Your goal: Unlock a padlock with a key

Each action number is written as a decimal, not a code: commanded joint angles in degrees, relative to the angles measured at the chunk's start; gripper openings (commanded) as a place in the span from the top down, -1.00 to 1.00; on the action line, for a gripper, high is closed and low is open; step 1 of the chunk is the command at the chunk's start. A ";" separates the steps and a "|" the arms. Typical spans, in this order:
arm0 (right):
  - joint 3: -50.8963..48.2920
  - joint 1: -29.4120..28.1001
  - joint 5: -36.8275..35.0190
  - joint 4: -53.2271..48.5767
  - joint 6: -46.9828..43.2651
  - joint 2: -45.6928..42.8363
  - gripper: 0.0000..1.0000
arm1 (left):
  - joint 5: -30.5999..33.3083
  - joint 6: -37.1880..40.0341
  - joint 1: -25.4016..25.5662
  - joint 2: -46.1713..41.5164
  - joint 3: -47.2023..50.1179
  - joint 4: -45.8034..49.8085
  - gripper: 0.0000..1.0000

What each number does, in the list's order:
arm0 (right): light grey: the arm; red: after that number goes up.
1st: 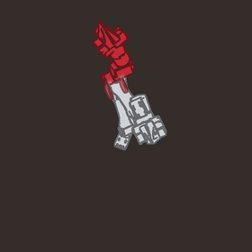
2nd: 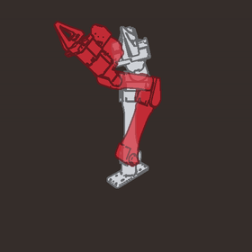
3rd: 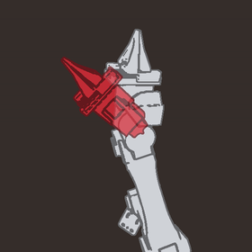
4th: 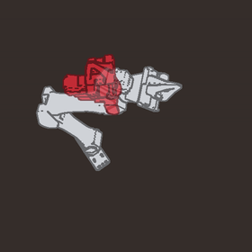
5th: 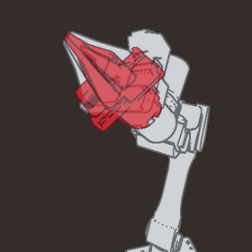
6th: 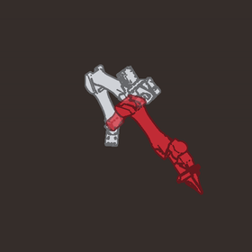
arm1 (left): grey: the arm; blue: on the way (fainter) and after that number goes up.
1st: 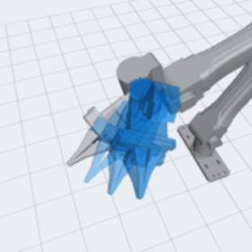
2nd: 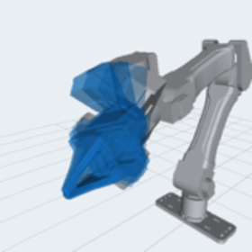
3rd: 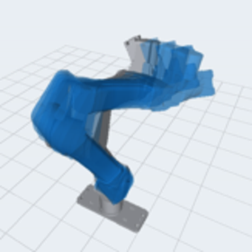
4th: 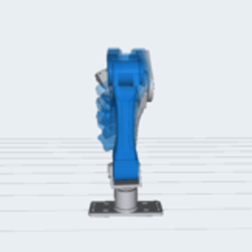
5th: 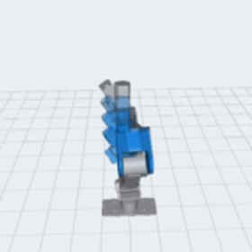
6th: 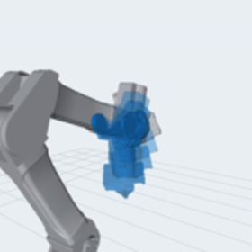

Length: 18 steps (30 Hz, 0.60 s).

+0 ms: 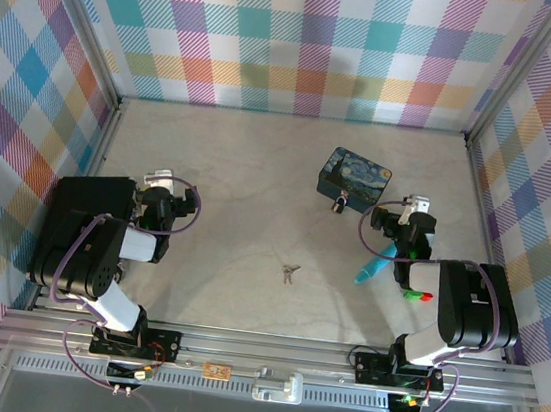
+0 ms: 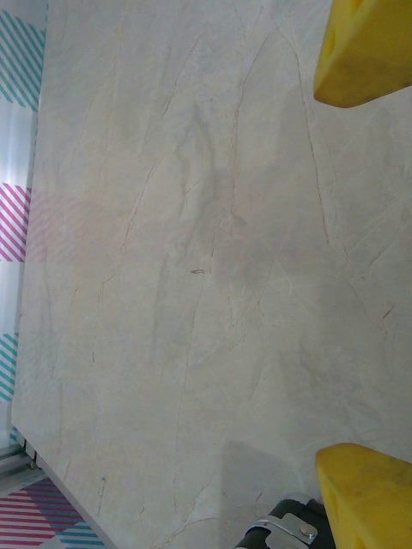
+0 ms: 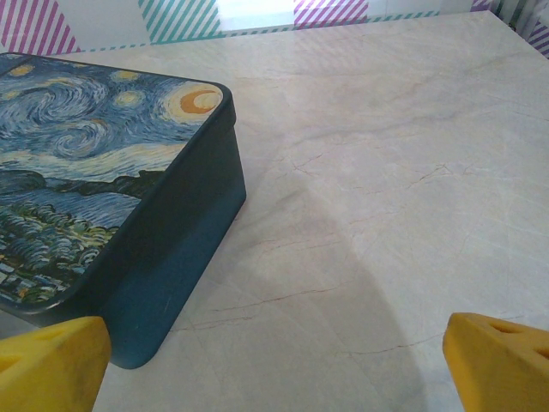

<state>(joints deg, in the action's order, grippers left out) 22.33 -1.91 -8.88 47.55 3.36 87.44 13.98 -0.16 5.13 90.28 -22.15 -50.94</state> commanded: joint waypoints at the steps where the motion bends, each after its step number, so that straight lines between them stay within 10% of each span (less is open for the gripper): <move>1: 0.57 0.15 0.89 0.89 -0.86 0.36 -0.98 | -0.53 0.27 0.06 0.16 -0.71 0.31 -0.99; 18: 19.28 0.07 4.72 -41.82 14.57 -11.84 -0.98 | 5.97 -7.85 3.88 -17.68 -14.44 34.05 -0.99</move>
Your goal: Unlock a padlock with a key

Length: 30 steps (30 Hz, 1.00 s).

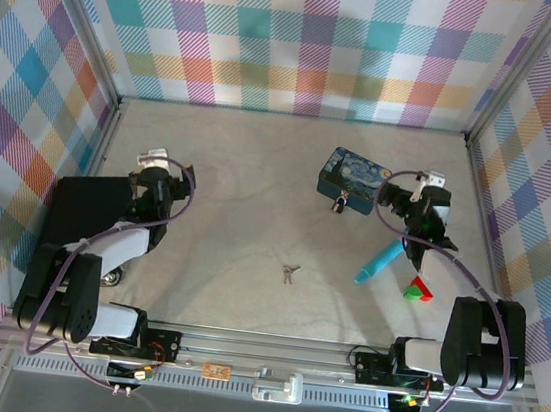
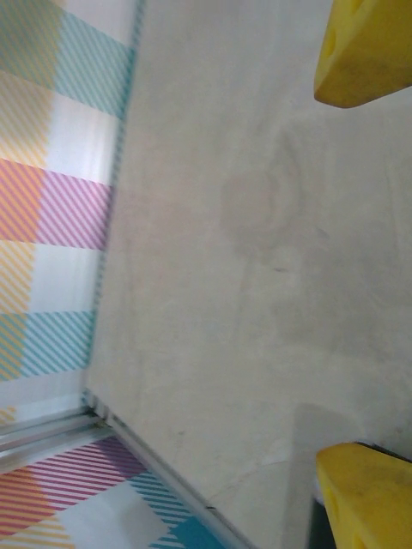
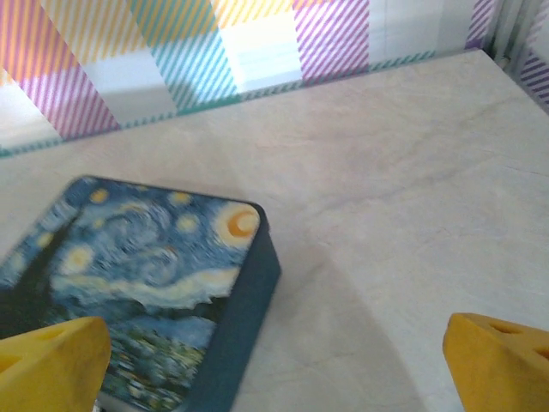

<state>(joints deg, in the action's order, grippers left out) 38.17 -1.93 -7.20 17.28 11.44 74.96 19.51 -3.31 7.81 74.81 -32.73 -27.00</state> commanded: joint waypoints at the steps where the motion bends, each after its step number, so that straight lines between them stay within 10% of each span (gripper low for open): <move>1: 5.39 0.17 3.81 -14.24 7.32 1.52 -0.98 | 0.00 -6.45 1.77 -2.66 -4.86 11.57 -0.99; 15: 25.02 0.35 14.23 -25.90 8.04 20.70 -0.92 | -7.62 -29.44 10.64 -3.59 -13.43 30.60 -0.99; 21: 28.60 0.35 18.26 -26.16 5.05 26.53 -0.67 | -18.03 -35.09 13.02 -4.93 -6.78 20.97 -0.99; 30: 33.23 -2.99 22.61 -28.75 1.69 31.49 -0.37 | -14.00 -36.97 21.65 0.73 -8.42 15.89 -0.99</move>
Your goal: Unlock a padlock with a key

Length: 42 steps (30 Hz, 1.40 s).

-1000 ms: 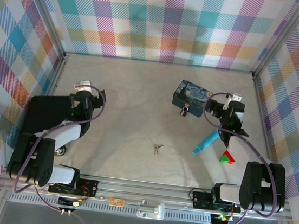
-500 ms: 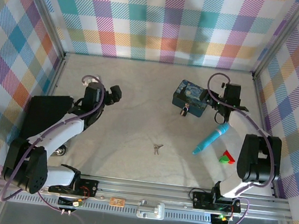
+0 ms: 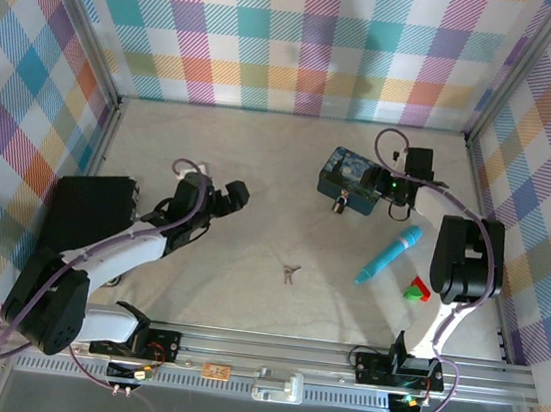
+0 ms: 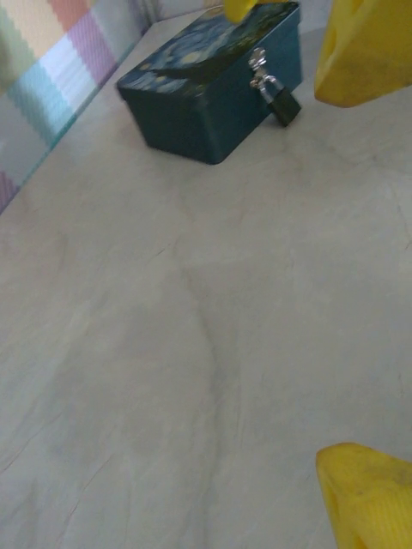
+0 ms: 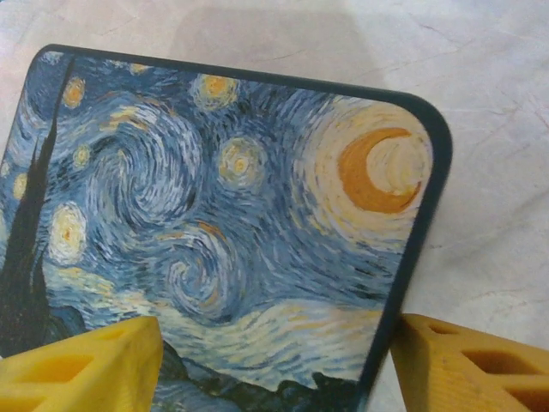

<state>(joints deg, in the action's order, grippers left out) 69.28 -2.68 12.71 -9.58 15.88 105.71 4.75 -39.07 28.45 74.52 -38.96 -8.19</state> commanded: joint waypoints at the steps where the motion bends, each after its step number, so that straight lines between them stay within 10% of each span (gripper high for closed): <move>1: 2.86 -3.65 1.97 -2.76 -3.74 1.18 -0.33 | 1.19 -1.46 1.17 1.15 -2.41 -3.18 -0.99; 17: 23.96 -20.87 -1.80 -11.77 -5.35 15.25 -0.20 | 5.21 -3.93 1.52 -9.13 2.62 1.30 -0.99; 23: 29.60 -22.11 -5.04 -17.55 -5.40 11.33 -0.43 | 4.00 -3.78 1.70 -11.30 3.59 2.41 -0.99; 42: -0.51 -41.97 -11.68 -29.01 3.58 -9.62 -0.31 | 10.89 -9.38 1.88 -13.48 7.58 2.38 -0.99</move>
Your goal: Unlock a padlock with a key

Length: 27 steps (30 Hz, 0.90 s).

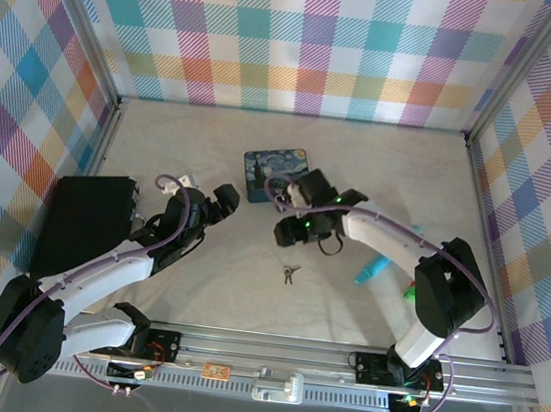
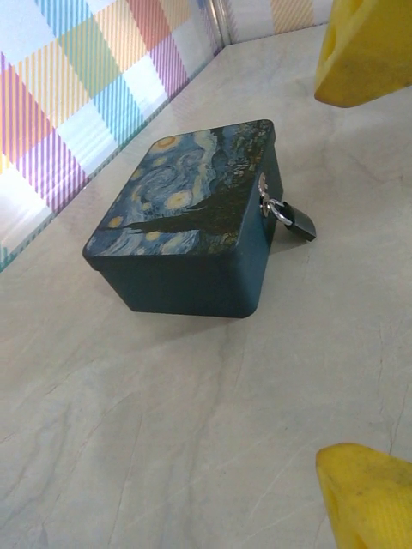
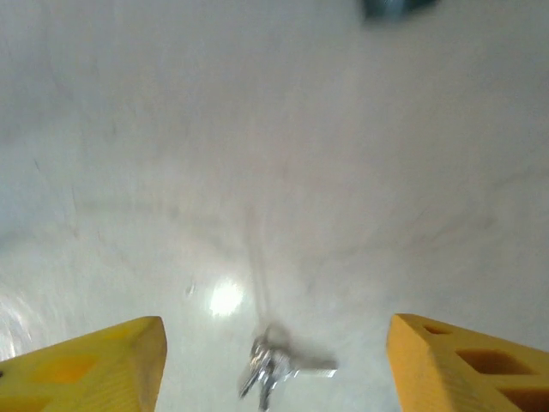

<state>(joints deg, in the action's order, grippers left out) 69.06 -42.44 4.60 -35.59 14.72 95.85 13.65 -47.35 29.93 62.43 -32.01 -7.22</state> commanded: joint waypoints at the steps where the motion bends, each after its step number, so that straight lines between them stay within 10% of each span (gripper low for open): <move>1: -0.61 -3.44 -4.17 -3.46 6.64 0.63 -0.26 | 2.09 -1.10 0.39 -1.55 0.68 1.96 -0.99; 27: -7.60 -13.70 -14.55 3.26 21.90 6.56 0.00 | 6.12 -2.84 0.39 -4.58 1.69 7.70 -0.99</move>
<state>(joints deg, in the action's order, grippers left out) 60.27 -55.55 -8.43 -32.45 35.40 100.90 18.33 -49.32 29.93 59.33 -30.92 -0.71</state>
